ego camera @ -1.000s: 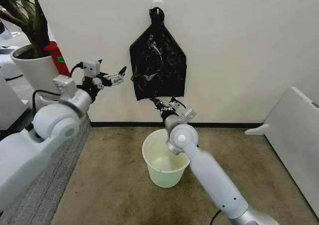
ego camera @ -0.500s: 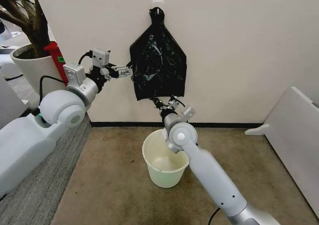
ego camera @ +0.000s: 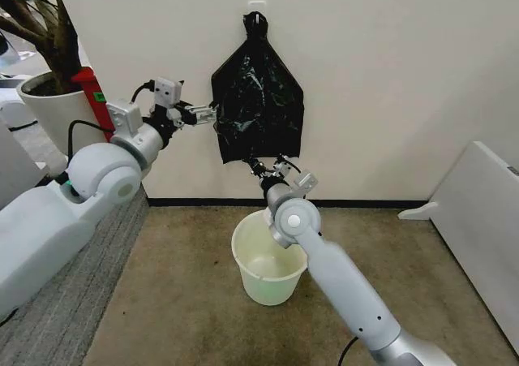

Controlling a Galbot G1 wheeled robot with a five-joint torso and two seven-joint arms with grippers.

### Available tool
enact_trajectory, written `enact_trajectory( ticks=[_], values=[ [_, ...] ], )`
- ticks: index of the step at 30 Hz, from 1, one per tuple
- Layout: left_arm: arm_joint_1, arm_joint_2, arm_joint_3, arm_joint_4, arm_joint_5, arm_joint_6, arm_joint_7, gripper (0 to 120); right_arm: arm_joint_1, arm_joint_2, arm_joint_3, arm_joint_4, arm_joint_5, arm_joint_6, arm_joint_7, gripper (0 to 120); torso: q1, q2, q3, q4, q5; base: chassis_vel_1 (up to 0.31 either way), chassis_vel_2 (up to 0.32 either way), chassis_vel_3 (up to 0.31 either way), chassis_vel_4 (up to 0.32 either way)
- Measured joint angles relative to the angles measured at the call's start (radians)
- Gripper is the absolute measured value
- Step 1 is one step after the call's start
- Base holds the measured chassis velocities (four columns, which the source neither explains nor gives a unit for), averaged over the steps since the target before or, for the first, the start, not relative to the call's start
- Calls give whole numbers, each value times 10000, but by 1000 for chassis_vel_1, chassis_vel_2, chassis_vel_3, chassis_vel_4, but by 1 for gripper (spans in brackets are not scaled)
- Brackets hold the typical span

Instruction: Place the garbage bag over the trash bin.

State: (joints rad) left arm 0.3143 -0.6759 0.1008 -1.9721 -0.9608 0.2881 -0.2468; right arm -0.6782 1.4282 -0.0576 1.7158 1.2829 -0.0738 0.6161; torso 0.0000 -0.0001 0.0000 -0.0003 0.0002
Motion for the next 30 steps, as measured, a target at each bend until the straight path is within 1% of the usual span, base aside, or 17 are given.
enact_trajectory(
  ticks=[3,6,8,9,10,15,18,21,23,27,30],
  values=[
    [-255,-132,206,53,111,240,-64,100,-10,-14,15,0,-2,0,-1,0,0,0,0,-1,0,0,0,0,0],
    [-659,-297,580,84,449,930,-237,100,-35,-36,48,18,-1,0,-4,0,0,0,0,4,-3,0,0,0,0],
    [-1042,-501,1032,121,676,1658,-497,100,-64,-46,81,44,-1,0,-21,0,0,0,0,5,-2,0,0,0,0],
    [-1196,-613,1259,155,702,1855,-641,100,-79,-47,97,50,-2,0,-29,0,0,0,0,4,-3,0,0,0,0],
    [-1196,-613,1259,155,702,1855,-641,100,-79,-47,97,50,-2,0,-29,0,0,0,0,4,-3,0,0,0,0],
    [-1819,-1184,2233,361,640,2824,-1211,100,-147,-52,110,103,-6,2,-76,0,0,1,0,1,1,0,0,0,0],
    [-1947,-1325,2466,464,637,3013,-1409,100,-172,-49,112,123,-9,3,-87,0,0,0,0,2,-1,0,0,0,0],
    [-2254,-1684,2846,719,545,3561,-1930,100,-246,-42,137,158,-25,4,-128,0,0,0,0,4,-1,0,0,0,0],
    [-2294,-1741,2885,764,519,3612,-1984,100,-261,-42,142,167,-28,4,-135,0,0,0,0,4,0,0,0,0,0],
    [-2509,-2186,3071,1168,369,3852,-2375,100,-341,-47,152,233,-36,9,-153,0,0,2,0,2,-1,0,0,0,0],
    [-2558,-2273,3102,1311,311,3974,-2495,100,-360,-67,160,266,-35,11,-156,0,0,2,0,2,-1,0,0,0,0]
  ],
)
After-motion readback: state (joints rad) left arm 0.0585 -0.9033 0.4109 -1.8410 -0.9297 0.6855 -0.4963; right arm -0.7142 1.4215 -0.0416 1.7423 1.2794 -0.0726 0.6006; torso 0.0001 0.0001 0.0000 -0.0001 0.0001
